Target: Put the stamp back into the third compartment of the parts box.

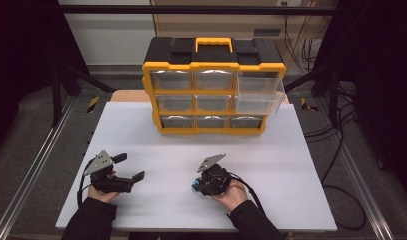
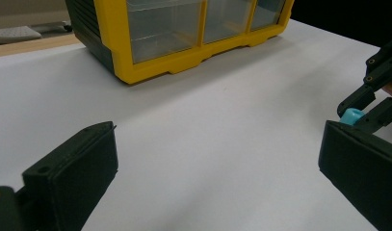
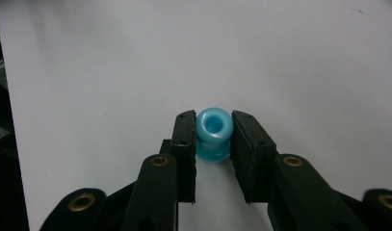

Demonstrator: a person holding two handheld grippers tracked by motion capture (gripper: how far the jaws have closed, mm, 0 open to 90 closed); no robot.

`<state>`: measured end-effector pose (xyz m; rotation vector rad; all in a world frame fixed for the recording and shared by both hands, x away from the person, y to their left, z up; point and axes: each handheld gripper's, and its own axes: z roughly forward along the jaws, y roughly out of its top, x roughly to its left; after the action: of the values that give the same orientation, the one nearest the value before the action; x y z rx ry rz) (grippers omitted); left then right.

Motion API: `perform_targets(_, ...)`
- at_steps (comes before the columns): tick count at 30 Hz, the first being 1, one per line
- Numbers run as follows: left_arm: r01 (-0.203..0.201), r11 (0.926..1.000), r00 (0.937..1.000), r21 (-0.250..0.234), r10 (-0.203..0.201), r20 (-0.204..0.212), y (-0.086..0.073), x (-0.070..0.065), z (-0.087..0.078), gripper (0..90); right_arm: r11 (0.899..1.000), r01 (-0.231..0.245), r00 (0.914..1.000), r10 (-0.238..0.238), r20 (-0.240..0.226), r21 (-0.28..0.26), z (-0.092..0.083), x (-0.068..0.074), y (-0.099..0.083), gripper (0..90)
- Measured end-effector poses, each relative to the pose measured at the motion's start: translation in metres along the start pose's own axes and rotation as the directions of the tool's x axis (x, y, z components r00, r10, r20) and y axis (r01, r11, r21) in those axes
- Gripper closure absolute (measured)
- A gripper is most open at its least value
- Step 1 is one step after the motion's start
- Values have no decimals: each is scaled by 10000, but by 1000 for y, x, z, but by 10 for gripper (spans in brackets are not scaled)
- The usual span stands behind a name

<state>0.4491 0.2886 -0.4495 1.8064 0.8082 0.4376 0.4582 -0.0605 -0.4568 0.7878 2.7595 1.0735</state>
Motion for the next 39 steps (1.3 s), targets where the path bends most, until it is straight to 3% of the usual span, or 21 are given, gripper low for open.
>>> perform_targets(24,22,10000,10000,-46,-22,-32,0,0,0,0,9994,-76,10000,75,-56,-326,-17,-2,0,725)
perform_targets(39,-3,10000,10000,-30,3,-27,0,0,0,0,9949,-257,9996,264,65,-970,-45,-10,-1,726)
